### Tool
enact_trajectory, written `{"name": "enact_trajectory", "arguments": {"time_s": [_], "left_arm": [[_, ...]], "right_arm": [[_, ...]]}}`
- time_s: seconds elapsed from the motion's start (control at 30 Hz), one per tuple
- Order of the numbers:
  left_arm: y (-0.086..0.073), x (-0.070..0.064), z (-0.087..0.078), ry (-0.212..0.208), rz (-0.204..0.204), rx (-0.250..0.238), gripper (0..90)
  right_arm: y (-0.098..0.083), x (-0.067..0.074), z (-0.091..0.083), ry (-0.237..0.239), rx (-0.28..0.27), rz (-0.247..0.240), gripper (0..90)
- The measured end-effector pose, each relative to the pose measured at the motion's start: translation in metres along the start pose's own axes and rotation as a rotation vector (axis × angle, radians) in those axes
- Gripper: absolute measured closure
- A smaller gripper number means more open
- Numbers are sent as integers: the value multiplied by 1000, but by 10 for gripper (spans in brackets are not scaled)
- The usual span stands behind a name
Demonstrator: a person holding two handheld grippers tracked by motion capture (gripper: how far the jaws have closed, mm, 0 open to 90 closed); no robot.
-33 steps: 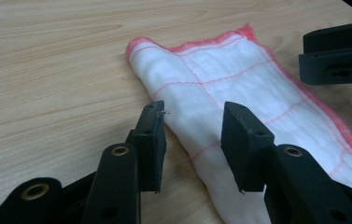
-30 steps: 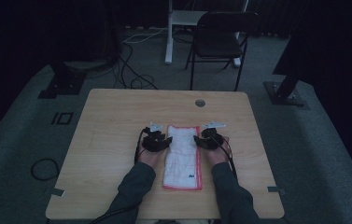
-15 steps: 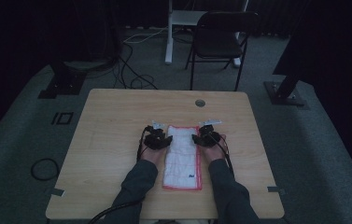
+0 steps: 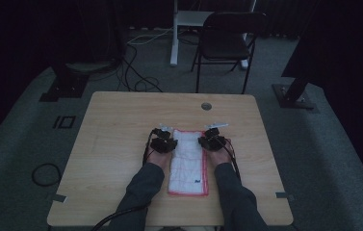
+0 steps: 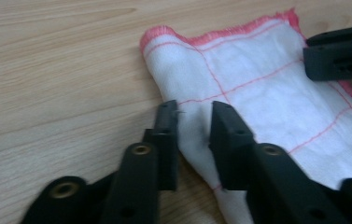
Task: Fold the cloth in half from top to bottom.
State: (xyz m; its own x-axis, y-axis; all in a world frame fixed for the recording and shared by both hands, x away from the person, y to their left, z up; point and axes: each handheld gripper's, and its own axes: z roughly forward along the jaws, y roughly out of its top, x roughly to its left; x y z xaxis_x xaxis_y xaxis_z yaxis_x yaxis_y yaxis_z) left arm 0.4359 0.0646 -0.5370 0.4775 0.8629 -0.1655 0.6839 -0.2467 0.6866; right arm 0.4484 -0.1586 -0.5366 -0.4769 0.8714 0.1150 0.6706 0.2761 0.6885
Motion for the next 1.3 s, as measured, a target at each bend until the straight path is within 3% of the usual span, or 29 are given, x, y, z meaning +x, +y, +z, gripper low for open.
{"name": "enact_trajectory", "arguments": {"time_s": [0.07,0.23,0.47,0.8,1.3], "left_arm": [[1,1,1,-12,0,12,832],[4,1,1,-13,-2,19,863],[13,6,-8,-28,-1,-29,869],[24,2,-24,-55,19,-99,868],[4,-4,-59,-103,48,-165,866]], "right_arm": [[1,1,1,-1,5,-9,830],[2,1,2,-10,-5,-20,841],[9,2,-7,-14,-55,-33,844],[16,3,-22,-11,-107,-51,844],[0,17,-54,41,-171,-115,842]]}}
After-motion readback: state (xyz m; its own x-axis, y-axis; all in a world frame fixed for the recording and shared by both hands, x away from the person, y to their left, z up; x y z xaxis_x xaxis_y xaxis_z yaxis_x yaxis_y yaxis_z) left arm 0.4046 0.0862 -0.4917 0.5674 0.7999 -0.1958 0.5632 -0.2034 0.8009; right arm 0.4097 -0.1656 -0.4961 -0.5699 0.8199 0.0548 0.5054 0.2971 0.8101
